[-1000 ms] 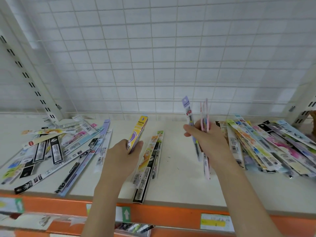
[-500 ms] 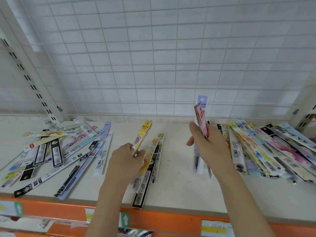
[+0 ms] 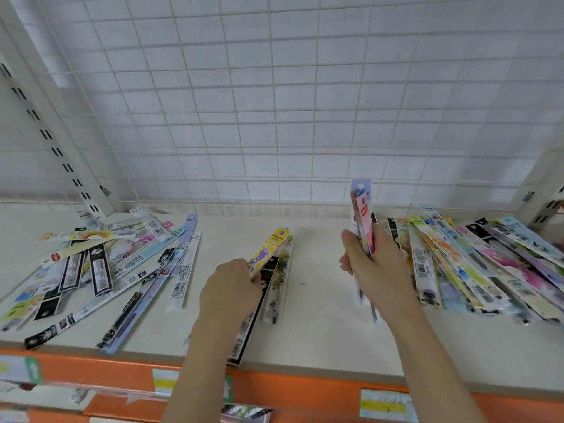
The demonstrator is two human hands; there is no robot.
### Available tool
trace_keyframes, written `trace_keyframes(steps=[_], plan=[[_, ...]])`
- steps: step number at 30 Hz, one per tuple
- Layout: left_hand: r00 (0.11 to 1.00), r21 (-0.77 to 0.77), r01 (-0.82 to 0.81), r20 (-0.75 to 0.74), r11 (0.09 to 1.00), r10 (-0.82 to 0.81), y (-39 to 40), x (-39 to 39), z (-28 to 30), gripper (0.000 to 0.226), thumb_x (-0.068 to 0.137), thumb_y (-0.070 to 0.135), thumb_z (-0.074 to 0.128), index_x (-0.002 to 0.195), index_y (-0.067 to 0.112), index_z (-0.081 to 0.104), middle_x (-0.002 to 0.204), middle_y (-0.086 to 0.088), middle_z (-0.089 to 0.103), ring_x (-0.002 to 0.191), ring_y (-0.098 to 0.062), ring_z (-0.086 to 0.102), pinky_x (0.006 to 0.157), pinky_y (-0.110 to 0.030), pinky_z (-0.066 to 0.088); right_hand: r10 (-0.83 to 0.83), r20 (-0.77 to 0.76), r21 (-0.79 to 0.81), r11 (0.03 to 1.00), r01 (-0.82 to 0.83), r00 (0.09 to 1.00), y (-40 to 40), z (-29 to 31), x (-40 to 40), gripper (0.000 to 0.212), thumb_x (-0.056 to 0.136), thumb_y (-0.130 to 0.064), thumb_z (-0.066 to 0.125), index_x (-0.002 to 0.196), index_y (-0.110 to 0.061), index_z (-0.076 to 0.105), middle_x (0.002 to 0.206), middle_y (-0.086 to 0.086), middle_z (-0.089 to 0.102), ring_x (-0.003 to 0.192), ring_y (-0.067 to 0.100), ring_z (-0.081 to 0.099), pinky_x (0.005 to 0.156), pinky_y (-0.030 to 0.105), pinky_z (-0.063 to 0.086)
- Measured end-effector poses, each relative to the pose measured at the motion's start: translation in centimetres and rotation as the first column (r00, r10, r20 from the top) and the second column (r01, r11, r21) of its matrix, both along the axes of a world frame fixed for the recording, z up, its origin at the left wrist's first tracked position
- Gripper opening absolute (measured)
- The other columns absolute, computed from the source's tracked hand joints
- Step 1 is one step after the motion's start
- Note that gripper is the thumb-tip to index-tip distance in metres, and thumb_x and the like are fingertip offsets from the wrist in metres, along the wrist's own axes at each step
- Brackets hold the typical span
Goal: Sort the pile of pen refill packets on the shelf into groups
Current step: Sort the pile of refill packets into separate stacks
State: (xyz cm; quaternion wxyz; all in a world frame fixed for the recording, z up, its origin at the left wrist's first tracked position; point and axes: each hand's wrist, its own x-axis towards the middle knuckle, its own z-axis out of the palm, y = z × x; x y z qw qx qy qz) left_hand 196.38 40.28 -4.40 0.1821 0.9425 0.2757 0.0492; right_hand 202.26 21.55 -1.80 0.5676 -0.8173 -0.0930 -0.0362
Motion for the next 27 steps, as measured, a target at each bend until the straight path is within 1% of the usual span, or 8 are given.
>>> trace_keyframes(steps=[6, 10, 14, 18, 20, 23, 25, 27], plan=[[0.992, -0.089, -0.041, 0.116, 0.995, 0.051, 1.3, -0.5, 0.7, 0.012, 0.094, 0.024, 0.043, 0.09, 0.013, 0.045, 0.092, -0.007, 0.063, 0.085, -0.03, 0.057, 0.069, -0.033, 0.043, -0.005, 0.033, -0.108, 0.994, 0.009, 0.999, 0.3, 0.1, -0.3, 0.036, 0.092, -0.037, 0.052, 0.079, -0.003, 0.053, 0.066, 0.009, 0.065, 0.069, 0.024, 0.064, 0.069, 0.036, 0.048], [0.943, -0.286, 0.038, 0.326, 0.957, 0.06, 2.4, -1.2, 2.2, 0.007, 0.097, 0.017, 0.04, 0.096, 0.011, 0.044, 0.085, -0.006, 0.067, 0.081, -0.027, 0.061, 0.063, -0.032, 0.042, 0.03, 0.027, -0.069, 0.997, -0.028, 0.999, 0.7, 0.3, -0.3, 0.037, 0.093, -0.033, 0.052, 0.079, 0.0, 0.05, 0.069, 0.014, 0.063, 0.059, 0.018, 0.062, 0.063, 0.032, 0.048], [0.859, -0.44, 0.13, 0.497, 0.888, 0.12, 2.1, -2.6, 4.2, 0.008, 0.099, 0.02, 0.039, 0.098, 0.013, 0.042, 0.072, -0.001, 0.052, 0.064, -0.013, 0.065, 0.066, -0.037, 0.05, 0.058, 0.004, -0.078, 0.995, -0.057, 0.998, 1.1, 0.4, -0.3, 0.034, 0.094, -0.032, 0.051, 0.086, 0.001, 0.052, 0.072, 0.018, 0.061, 0.056, 0.021, 0.058, 0.06, 0.033, 0.047], [0.858, -0.367, 0.087, 0.5, 0.926, 0.117, 2.7, -3.9, 4.8, 0.017, 0.096, 0.029, 0.046, 0.085, 0.017, 0.043, 0.062, -0.002, 0.046, 0.053, -0.02, 0.055, 0.055, -0.033, 0.041, 0.083, 0.002, -0.278, 0.957, -0.079, 0.997, 1.6, 0.3, -0.5, 0.035, 0.093, -0.032, 0.05, 0.067, -0.012, 0.037, 0.06, 0.003, 0.043, 0.056, 0.019, 0.04, 0.052, 0.028, 0.03], [0.866, -0.351, 0.038, 0.479, 0.936, 0.144, 3.2, -4.3, 4.9, 0.026, 0.094, 0.032, 0.05, 0.076, 0.015, 0.042, 0.056, 0.0, 0.04, 0.052, -0.019, 0.043, 0.05, -0.03, 0.032, 0.114, -0.048, -0.363, 0.924, -0.124, 0.992, 2.1, -0.1, -0.5, 0.03, 0.091, -0.031, 0.051, 0.071, -0.009, 0.044, 0.061, 0.001, 0.043, 0.058, 0.018, 0.041, 0.052, 0.028, 0.03], [0.902, -0.332, 0.005, 0.408, 0.943, 0.139, 3.7, -4.7, 4.8, 0.033, 0.091, 0.038, 0.054, 0.076, 0.009, 0.049, 0.057, -0.001, 0.041, 0.053, -0.016, 0.041, 0.051, -0.027, 0.029, 0.144, -0.089, -0.441, 0.882, -0.168, 0.986, 3.0, -0.6, -0.6, 0.022, 0.09, -0.027, 0.053, 0.087, -0.005, 0.057, 0.073, 0.007, 0.056, 0.065, 0.022, 0.049, 0.053, 0.027, 0.034], [0.91, -0.368, 0.032, 0.394, 0.929, 0.125, 4.3, -4.8, 4.4, 0.037, 0.091, 0.037, 0.054, 0.075, 0.003, 0.05, 0.056, -0.005, 0.04, 0.05, -0.018, 0.039, 0.05, -0.026, 0.03, 0.157, -0.113, -0.458, 0.868, -0.192, 0.981, 3.6, -0.8, -0.7, 0.021, 0.09, -0.025, 0.052, 0.09, -0.006, 0.058, 0.078, 0.009, 0.06, 0.067, 0.023, 0.053, 0.053, 0.026, 0.036], [0.9, -0.523, 0.078, 0.403, 0.849, 0.165, 4.9, -4.8, 4.1, 0.039, 0.093, 0.036, 0.052, 0.083, -0.001, 0.057, 0.061, -0.008, 0.046, 0.048, -0.017, 0.042, 0.049, -0.024, 0.035, 0.154, -0.135, -0.47, 0.86, -0.2, 0.979, 4.0, -1.0, -0.7, 0.021, 0.091, -0.025, 0.051, 0.091, -0.005, 0.059, 0.081, 0.011, 0.062, 0.066, 0.023, 0.053, 0.053, 0.026, 0.037]])
